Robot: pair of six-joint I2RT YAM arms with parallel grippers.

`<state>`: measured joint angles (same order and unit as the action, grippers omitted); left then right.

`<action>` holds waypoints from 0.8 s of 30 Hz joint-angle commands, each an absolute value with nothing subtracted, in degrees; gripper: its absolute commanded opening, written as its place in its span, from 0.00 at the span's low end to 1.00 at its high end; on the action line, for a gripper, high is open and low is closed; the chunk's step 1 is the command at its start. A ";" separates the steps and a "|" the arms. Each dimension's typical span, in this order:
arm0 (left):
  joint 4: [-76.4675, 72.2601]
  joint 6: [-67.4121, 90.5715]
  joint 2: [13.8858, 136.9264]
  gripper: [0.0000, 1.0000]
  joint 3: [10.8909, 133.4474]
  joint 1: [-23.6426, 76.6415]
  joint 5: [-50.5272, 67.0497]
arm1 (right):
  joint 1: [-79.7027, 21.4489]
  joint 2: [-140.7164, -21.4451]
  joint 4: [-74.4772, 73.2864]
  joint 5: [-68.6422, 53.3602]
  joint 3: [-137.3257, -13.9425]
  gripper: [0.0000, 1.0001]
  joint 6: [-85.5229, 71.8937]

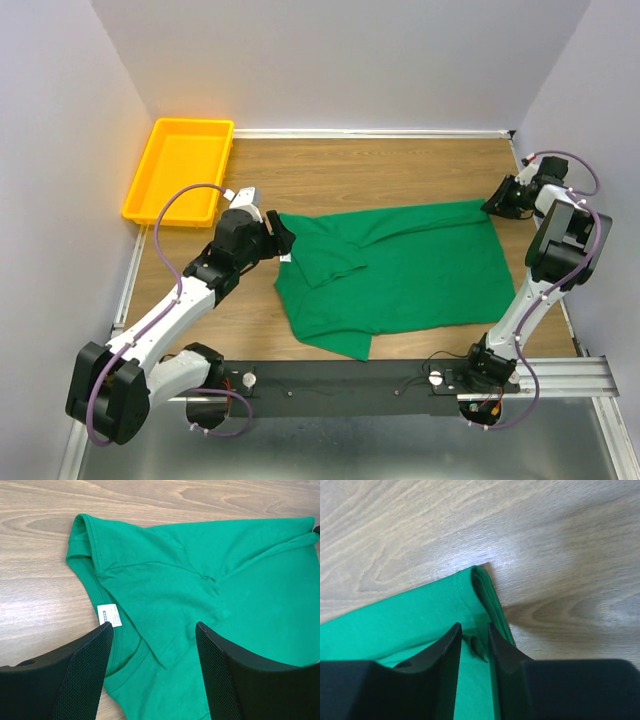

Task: Fold and stack the t-shirts
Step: Fold the tshirt

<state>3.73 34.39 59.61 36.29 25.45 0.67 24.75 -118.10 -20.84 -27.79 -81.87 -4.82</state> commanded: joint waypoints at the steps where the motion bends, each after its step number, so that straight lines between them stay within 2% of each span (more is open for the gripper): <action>1: 2.28 34.45 60.47 0.75 36.47 25.05 1.32 | 24.96 -117.51 -22.50 -26.72 -81.04 0.33 -2.90; 3: 2.02 34.45 60.47 0.75 36.39 25.05 1.58 | 25.05 -116.81 -22.41 -26.37 -80.60 0.27 -2.46; 9: 1.76 34.54 60.65 0.75 36.12 24.96 1.76 | 25.05 -114.79 -22.67 -25.84 -78.84 0.15 -1.15; 19: 1.58 34.19 60.38 0.75 35.68 24.79 2.11 | 25.05 -108.90 -22.76 -21.98 -73.92 0.02 3.51; 24: 1.50 34.10 60.47 0.75 35.68 24.70 2.28 | 25.05 -107.75 -22.76 -20.66 -72.16 0.01 5.09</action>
<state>2.79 34.37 60.51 36.29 25.08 1.13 24.75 -109.49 -22.13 -23.62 -74.11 2.39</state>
